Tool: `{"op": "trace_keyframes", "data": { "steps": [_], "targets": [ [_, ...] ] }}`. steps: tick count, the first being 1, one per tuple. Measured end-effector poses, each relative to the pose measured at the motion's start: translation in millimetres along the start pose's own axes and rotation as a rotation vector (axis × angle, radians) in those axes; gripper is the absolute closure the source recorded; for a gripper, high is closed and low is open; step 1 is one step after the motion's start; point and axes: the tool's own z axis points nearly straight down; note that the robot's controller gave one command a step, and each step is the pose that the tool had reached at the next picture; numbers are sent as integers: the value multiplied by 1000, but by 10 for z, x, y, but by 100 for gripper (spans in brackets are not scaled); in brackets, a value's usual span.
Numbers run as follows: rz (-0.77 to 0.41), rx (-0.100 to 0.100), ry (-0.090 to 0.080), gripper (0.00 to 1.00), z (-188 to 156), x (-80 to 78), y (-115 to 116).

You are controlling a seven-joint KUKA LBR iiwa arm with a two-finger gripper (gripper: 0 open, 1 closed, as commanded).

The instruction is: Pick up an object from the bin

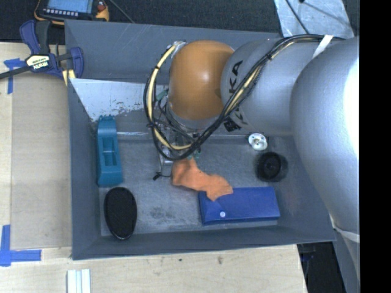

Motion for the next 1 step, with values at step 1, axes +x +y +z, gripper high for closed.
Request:
{"op": "trace_keyframes", "data": {
  "steps": [1],
  "targets": [
    [-21,2,8,0,-154,73,-271]
  ]
}}
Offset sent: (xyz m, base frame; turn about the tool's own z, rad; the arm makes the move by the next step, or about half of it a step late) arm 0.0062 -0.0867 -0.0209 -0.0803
